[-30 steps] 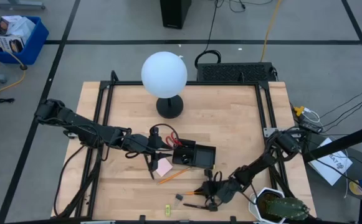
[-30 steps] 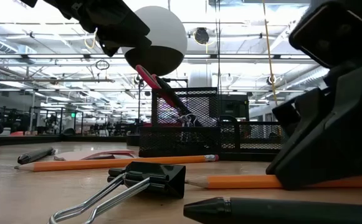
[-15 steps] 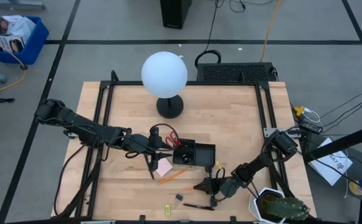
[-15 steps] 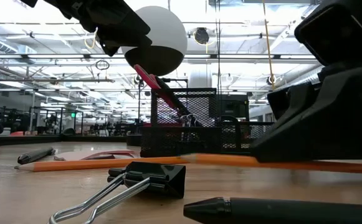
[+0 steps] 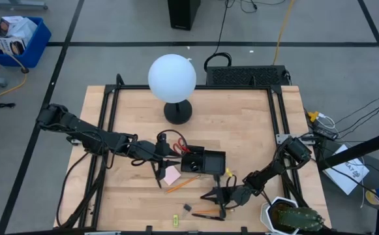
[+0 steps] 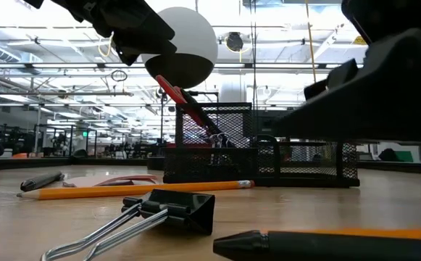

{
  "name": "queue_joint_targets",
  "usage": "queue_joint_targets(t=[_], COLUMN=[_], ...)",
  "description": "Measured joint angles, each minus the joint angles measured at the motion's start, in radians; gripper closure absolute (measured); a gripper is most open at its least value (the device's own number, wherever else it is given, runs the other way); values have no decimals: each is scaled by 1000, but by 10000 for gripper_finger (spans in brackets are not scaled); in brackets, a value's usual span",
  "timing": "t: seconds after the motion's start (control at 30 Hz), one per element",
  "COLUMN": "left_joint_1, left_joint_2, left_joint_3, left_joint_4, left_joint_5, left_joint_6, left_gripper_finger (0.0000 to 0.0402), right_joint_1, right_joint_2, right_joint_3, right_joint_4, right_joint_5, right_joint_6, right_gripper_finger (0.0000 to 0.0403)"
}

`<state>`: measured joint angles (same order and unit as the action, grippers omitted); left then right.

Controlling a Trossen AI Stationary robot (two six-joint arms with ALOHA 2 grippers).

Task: Pick and place office supplies into organizer
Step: Put the yellow pencil into the desk organizer

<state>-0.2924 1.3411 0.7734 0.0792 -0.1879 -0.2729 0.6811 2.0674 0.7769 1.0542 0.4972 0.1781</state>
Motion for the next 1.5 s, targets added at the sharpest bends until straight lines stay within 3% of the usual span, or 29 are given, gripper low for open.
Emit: queue_joint_targets(t=[0.27,0.6,0.73,0.9,1.13,1.3,1.4,1.5], left_joint_1=[0,0,1,2,3,6,5,5], left_joint_2=[0,0,0,0,0,0,0,0], left_joint_3=[0,0,0,0,0,0,0,0], left_joint_4=[0,0,0,0,0,3,1,1], left_joint_5=[13,5,4,4,-23,-23,-23,-23], left_joint_6=[0,7,10,35,42,40,32,32], left_gripper_finger=[252,252,252,252,252,252,252,252], right_joint_1=[45,102,106,103,99,97,96,94], right_joint_2=[0,-3,-3,-5,-2,-8,-8,-6], right_joint_3=[1,3,5,42,89,94,95,93], right_joint_4=[2,-71,-108,-242,-276,-396,-442,-436], right_joint_5=[-111,-108,-108,-120,-141,-127,-58,-2], right_joint_6=[148,289,286,317,282,351,378,304], right_gripper_finger=[372,250,221,216,216,223,233,245])
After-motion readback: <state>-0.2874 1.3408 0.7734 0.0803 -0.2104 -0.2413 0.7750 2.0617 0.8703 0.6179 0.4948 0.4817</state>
